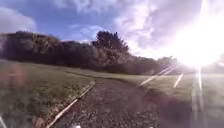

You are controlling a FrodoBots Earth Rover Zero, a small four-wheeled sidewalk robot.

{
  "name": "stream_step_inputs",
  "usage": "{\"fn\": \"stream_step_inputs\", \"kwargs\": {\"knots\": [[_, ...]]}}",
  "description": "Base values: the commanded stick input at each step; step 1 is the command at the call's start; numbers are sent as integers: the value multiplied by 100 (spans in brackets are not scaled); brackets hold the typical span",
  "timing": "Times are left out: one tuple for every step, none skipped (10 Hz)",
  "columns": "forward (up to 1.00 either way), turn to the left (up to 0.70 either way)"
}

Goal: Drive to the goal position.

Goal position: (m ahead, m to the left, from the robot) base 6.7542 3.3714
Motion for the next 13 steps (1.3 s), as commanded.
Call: {"fn": "stream_step_inputs", "kwargs": {"knots": [[85, 0], [85, 0], [85, 0], [85, 0], [85, 0], [85, 0], [85, 0], [85, 0], [85, 0], [85, 0], [85, 0], [85, 0], [85, 0]]}}
